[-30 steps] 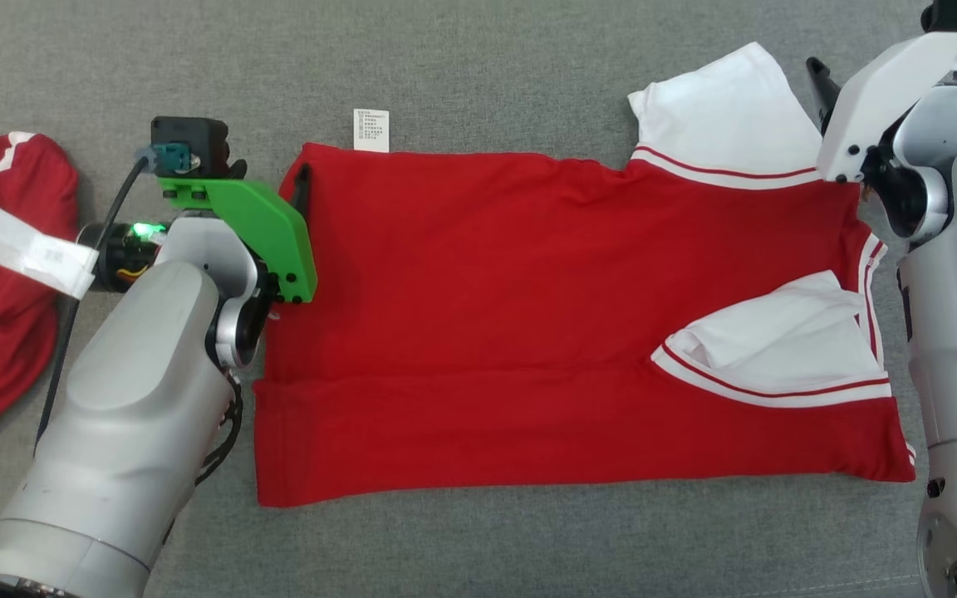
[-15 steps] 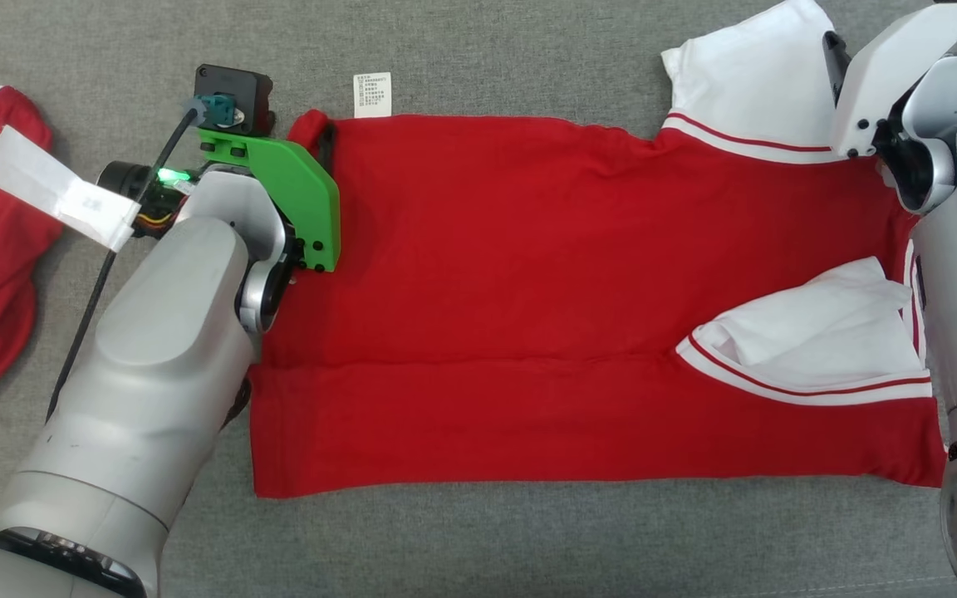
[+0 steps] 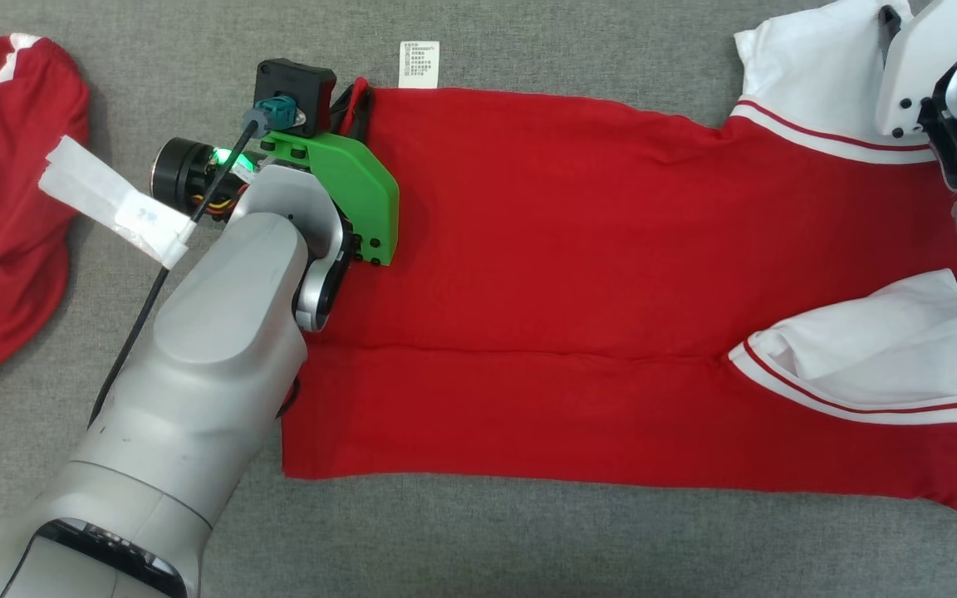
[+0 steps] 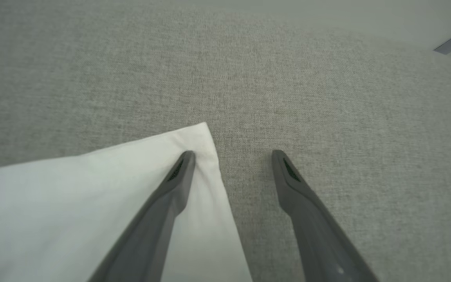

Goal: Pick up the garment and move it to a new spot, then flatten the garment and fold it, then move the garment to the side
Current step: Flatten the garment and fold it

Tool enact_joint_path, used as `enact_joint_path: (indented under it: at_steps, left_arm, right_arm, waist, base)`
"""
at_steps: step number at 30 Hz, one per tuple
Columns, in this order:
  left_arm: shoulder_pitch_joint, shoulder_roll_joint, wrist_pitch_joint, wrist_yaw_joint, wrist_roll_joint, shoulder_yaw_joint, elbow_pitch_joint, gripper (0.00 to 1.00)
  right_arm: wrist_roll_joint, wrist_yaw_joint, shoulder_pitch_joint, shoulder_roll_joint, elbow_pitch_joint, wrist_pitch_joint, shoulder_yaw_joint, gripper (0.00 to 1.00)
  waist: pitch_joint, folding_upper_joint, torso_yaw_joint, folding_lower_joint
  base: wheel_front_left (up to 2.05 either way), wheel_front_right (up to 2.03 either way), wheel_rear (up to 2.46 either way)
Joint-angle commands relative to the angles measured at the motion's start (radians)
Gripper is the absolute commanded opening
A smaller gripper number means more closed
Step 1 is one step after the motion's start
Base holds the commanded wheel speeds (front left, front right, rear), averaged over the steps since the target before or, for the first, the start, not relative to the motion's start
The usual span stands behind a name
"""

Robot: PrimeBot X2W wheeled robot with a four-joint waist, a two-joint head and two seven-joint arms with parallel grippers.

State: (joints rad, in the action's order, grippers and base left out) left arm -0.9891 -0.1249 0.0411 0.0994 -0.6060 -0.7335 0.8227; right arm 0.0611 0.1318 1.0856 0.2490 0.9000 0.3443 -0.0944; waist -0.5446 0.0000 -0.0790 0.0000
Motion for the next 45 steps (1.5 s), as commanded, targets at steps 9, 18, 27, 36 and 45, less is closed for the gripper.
enact_joint_path:
  at_steps: [9, 18, 27, 36, 45]
  left_arm:
    - [0.048, -0.003, -0.003, -0.003, -0.01, -0.016, 0.048, 0.0]
    - [0.04, -0.016, -0.059, 0.024, -0.014, 0.002, 0.06, 0.0]
    - [0.042, -0.008, -0.217, 0.045, -0.009, 0.025, 0.041, 0.0]
    - [0.129, -0.017, -0.288, 0.029, -0.011, 0.027, 0.01, 0.0]
    - [0.255, -0.059, -0.306, 0.018, 0.019, 0.065, -0.081, 0.0]
  right_arm:
    - [0.022, -0.001, -0.028, -0.028, 0.102, 0.038, -0.011, 0.0]
    - [-0.037, -0.001, -0.011, -0.023, 0.097, -0.021, 0.024, 0.0]
    - [-0.084, -0.002, -0.026, -0.002, 0.021, -0.234, 0.029, 0.0]
    - [-0.253, -0.002, -0.185, 0.02, -0.113, -0.297, 0.118, 0.0]
    - [-0.445, -0.002, -0.495, 0.08, -0.443, -0.202, 0.193, 0.0]
  waist:
    - [-0.017, 0.0, -0.015, 0.0]
    - [0.005, 0.0, -0.002, 0.0]
    - [0.059, 0.0, 0.01, 0.0]
    - [0.152, 0.0, 0.042, 0.0]
    - [0.254, 0.0, 0.089, 0.0]
  base:
    - [0.0, 0.0, 0.0]
    - [0.0, 0.0, 0.0]
    - [0.0, 0.0, 0.0]
    - [0.0, 0.0, 0.0]
    - [0.0, 0.0, 0.0]
